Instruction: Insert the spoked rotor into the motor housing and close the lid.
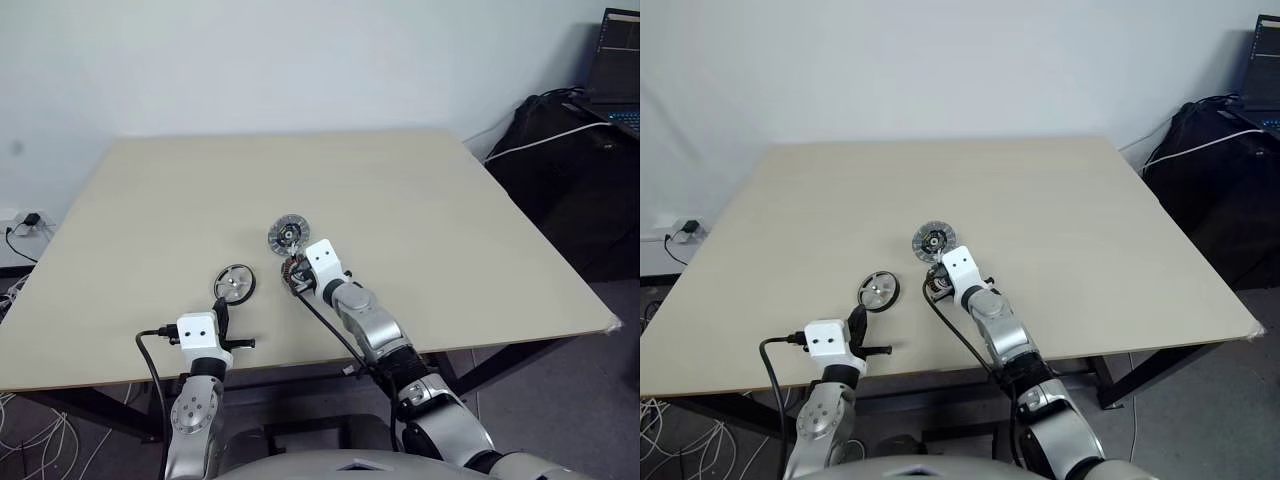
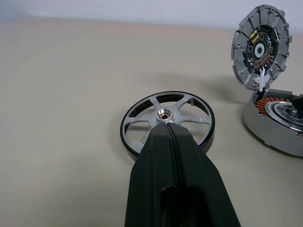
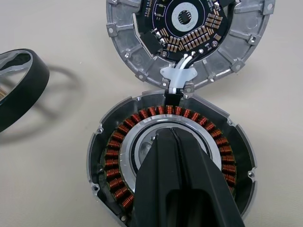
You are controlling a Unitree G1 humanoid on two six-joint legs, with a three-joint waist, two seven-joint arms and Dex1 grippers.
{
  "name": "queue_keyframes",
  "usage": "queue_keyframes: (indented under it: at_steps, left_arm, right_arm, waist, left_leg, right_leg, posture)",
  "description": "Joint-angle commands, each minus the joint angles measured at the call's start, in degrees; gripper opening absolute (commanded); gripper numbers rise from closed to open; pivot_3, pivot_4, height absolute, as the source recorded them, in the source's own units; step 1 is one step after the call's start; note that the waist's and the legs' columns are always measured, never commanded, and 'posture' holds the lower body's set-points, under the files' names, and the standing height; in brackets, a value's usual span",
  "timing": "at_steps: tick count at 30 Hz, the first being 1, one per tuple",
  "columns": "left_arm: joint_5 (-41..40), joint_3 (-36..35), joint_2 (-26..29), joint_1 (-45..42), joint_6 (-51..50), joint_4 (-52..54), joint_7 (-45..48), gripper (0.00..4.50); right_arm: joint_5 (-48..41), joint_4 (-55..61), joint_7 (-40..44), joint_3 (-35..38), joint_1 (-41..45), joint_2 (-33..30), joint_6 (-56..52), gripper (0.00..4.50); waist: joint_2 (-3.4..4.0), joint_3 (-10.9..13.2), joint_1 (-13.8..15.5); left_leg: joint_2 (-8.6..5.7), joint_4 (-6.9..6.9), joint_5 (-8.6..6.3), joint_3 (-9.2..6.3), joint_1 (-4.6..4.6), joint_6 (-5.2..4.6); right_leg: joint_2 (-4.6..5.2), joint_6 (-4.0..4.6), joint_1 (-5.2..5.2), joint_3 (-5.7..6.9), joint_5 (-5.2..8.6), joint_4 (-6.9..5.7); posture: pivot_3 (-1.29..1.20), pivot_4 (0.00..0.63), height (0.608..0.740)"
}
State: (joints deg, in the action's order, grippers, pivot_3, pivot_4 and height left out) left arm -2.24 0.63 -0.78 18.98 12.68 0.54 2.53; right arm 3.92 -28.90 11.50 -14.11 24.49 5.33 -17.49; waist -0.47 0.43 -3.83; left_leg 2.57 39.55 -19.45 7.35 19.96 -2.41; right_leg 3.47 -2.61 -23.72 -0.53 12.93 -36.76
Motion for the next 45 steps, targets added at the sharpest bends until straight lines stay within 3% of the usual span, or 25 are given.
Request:
queue_keyframes:
  at_steps: [1, 45]
  left_arm:
    - [0.54, 0.39, -0.13, -0.44, 0.77, 1.52, -0.20, 0.00]
    - [0.40, 0.29, -0.15, -0.30, 0.70, 1.50, -0.12, 0.00]
  right_arm:
    - [-0.17, 0.08, -0.10, 0.73, 1.58, 0.47, 1.26, 0.01]
    - [0.17, -7.52, -0.89, 2.35, 6.49, 0.86, 4.06, 0.01]
  waist:
    - [0.00, 0.00, 0.01]
    - [0.01, 0.01, -0.09]
  left_leg:
    - [0.00, 0.00, 0.00, 0.00, 0.00, 0.00]
    - [0.02, 0.00, 0.01, 0.01, 0.00, 0.01]
  right_leg:
    - [0.00, 0.00, 0.00, 0.00, 0.00, 0.00]
    - [0.00, 0.00, -0.01, 0.00, 0.00, -0.02]
  posture:
    - [0.00, 0.000, 0.740]
    - [0.00, 0.000, 0.740]
